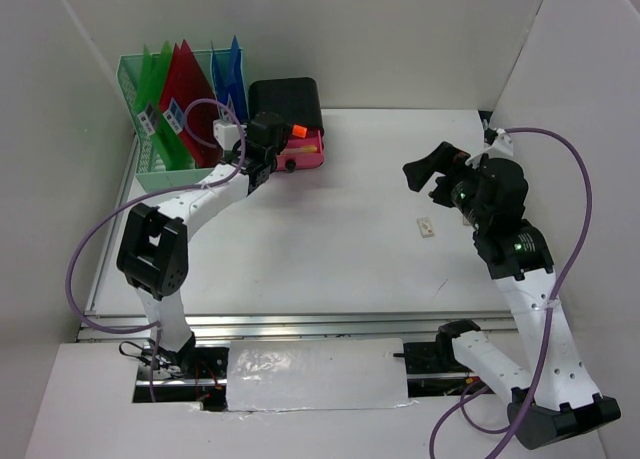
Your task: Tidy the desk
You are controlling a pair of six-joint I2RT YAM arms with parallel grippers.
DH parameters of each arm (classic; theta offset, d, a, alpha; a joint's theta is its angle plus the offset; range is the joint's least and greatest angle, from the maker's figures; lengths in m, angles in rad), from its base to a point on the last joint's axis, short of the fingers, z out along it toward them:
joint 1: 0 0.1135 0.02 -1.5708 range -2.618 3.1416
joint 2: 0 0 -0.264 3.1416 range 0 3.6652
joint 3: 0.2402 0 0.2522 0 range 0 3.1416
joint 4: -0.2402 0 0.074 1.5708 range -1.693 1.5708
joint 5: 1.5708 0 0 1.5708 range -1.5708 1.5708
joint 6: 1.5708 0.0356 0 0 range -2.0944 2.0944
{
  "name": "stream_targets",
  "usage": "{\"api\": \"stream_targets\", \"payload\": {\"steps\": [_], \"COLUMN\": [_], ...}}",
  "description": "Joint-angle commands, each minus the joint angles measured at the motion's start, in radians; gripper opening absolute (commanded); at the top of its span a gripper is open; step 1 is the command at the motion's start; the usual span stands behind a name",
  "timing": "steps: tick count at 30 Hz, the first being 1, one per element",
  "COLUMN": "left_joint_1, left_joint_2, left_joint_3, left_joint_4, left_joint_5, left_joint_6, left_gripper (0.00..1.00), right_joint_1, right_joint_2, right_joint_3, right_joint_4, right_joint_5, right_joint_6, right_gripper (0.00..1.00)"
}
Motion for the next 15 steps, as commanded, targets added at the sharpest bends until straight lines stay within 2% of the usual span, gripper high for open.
{"api": "stream_targets", "payload": {"steps": [1, 5, 7, 10, 11, 13, 15], "left_joint_1": [-0.002, -0.002, 0.0, -0.002, -0.002, 0.0, -0.002], "left_joint_2": [0.0, 0.006, 0.006, -0.01, -0.016, -0.02, -0.022], "left_joint_3": [-0.024, -0.023, -0.024, -0.046, -0.046, -0.02, 0.014], "left_joint_4": [0.034, 0.029, 0.017, 0.046, 0.063, 0.043, 0.017], "left_joint_5": [0.015, 0.023, 0.028, 0.025, 0.026, 0.031, 0.026], "left_joint_6": [-0.022, -0.029, -0.037, -0.025, -0.01, 0.018, 0.031], "left_gripper": [0.07, 0.26, 0.29, 0.47, 0.62, 0.77, 0.82], "right_joint_1": [-0.004, -0.006, -0.006, -0.004, -0.006, -0.004, -0.006], "right_joint_2": [0.001, -0.003, -0.001, -0.001, 0.0, -0.001, -0.001], "right_joint_3": [0.005, 0.0, -0.003, -0.006, -0.003, -0.006, -0.008], "right_joint_4": [0.048, 0.046, 0.048, 0.048, 0.048, 0.046, 0.048], "right_joint_5": [-0.016, -0.014, -0.014, -0.019, -0.019, -0.018, -0.016], "right_joint_6": [0.0, -0.003, -0.007, -0.01, -0.01, -0.013, -0.013], "right_gripper": [1.0, 1.0, 1.0, 1.0, 1.0, 1.0, 1.0]}}
